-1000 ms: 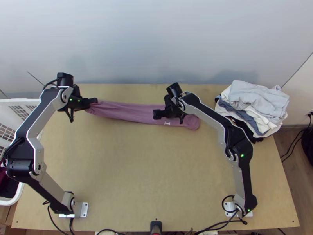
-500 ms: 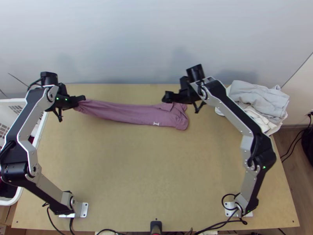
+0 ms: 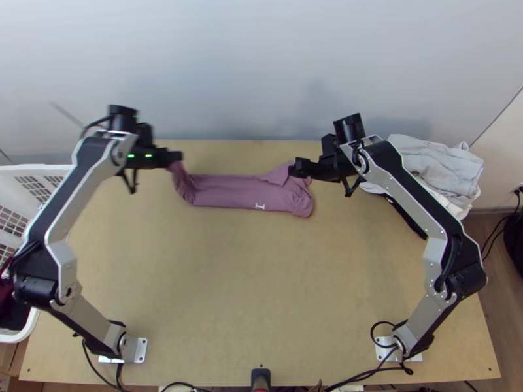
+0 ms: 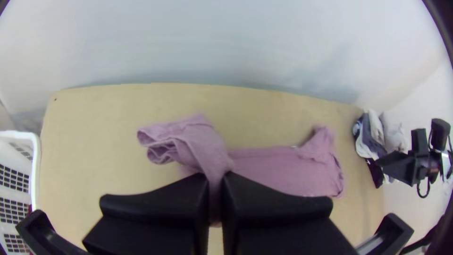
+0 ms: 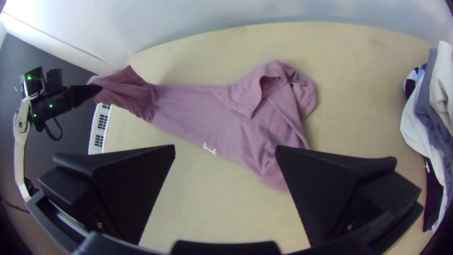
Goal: Fold the t-shirt
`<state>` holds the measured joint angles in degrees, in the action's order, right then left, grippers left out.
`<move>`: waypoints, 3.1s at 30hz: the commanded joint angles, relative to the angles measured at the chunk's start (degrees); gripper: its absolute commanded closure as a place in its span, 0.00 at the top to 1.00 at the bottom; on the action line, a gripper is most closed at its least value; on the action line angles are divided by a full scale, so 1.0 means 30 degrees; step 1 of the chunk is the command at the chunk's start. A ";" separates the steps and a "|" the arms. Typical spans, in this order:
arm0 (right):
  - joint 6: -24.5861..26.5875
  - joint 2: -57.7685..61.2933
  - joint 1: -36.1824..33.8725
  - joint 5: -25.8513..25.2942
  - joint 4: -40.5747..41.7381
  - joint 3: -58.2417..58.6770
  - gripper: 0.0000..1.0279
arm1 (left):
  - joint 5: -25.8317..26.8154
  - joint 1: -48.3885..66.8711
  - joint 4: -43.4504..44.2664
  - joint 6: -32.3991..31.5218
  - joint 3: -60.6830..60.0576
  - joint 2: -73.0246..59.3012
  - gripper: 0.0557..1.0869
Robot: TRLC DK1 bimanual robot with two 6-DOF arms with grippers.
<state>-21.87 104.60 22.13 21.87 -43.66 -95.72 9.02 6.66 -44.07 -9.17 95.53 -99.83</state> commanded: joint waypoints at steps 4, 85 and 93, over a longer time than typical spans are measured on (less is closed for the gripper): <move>-0.0006 -0.0617 -0.0931 -0.0024 0.0051 0.0911 0.97 | 0.0100 0.5399 -0.0484 -0.0108 0.3842 -0.3197 0.04; 2.2875 0.1316 0.5778 -0.6117 1.6428 1.0726 0.96 | -0.0017 0.3817 -0.5553 -0.2100 0.4838 -0.0033 0.95; 2.3608 0.2635 0.6510 -0.6674 1.7746 1.0433 0.96 | 0.0071 0.3465 -0.5348 -0.1953 0.4105 0.0318 0.95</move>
<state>46.76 109.30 39.94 3.33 5.76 -64.23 8.97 18.13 -60.58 -15.38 110.19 -100.27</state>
